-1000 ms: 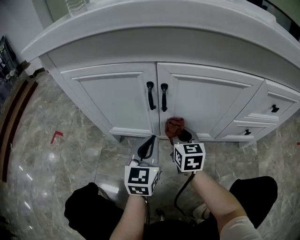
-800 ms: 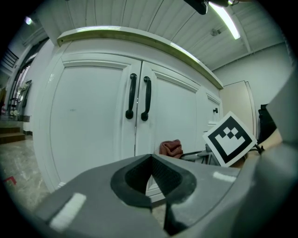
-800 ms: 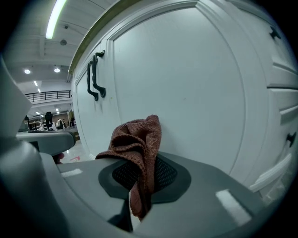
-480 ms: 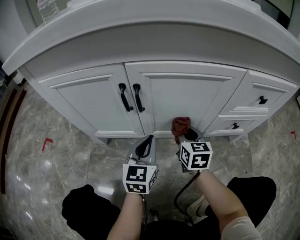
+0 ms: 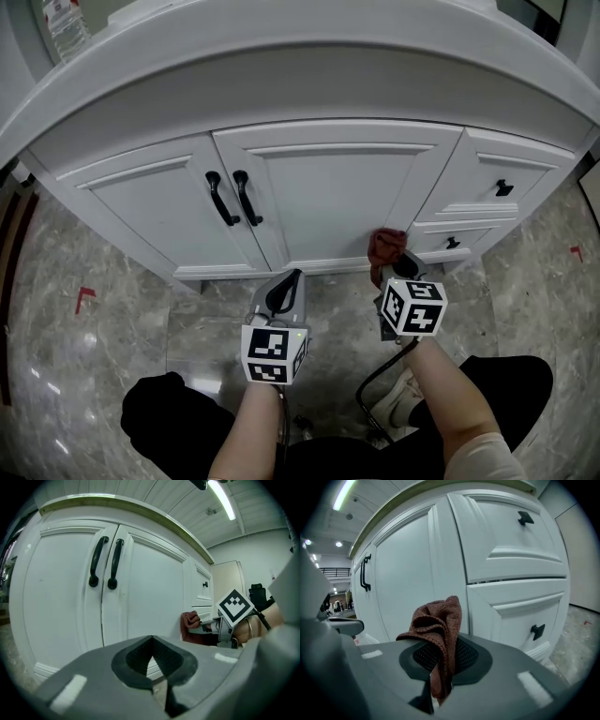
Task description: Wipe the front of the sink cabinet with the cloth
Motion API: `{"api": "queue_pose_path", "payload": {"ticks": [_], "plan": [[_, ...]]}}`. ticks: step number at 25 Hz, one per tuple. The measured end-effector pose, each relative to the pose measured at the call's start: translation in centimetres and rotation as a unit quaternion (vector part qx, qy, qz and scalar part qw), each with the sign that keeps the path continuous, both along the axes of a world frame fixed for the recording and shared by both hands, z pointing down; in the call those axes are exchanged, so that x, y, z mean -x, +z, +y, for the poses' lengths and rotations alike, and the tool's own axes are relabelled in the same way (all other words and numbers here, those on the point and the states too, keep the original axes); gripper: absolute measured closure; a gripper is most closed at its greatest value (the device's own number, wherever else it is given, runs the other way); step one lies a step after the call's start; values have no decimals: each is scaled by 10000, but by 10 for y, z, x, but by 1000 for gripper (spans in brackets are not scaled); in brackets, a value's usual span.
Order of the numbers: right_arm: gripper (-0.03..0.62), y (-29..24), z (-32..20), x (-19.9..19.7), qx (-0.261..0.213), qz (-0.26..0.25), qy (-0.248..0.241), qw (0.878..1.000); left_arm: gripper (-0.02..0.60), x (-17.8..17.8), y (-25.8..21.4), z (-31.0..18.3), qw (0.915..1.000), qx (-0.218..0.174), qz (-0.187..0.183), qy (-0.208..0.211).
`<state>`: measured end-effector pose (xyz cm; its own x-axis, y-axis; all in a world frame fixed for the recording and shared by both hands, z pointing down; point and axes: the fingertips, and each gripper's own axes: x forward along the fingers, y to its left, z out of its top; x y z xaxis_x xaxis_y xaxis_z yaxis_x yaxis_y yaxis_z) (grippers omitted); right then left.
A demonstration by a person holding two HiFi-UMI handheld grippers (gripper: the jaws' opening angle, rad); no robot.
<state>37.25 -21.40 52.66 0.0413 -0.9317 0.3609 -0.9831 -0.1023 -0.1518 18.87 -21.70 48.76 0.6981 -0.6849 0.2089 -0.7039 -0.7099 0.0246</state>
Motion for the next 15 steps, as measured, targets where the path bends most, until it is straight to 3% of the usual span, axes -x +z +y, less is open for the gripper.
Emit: {"api": "queue_pose_path", "payload": {"ticks": [4, 7, 15], "plan": [[514, 4, 10, -15, 54, 28, 358, 9993, 581, -2, 0, 0, 10000, 1, 30, 37], [514, 5, 10, -2, 64, 89, 316, 9994, 581, -1, 0, 0, 9999, 30, 108, 46], [514, 44, -15, 117, 344, -113, -703, 9969, 581, 37, 18, 0, 9994, 272, 87, -188]]}}
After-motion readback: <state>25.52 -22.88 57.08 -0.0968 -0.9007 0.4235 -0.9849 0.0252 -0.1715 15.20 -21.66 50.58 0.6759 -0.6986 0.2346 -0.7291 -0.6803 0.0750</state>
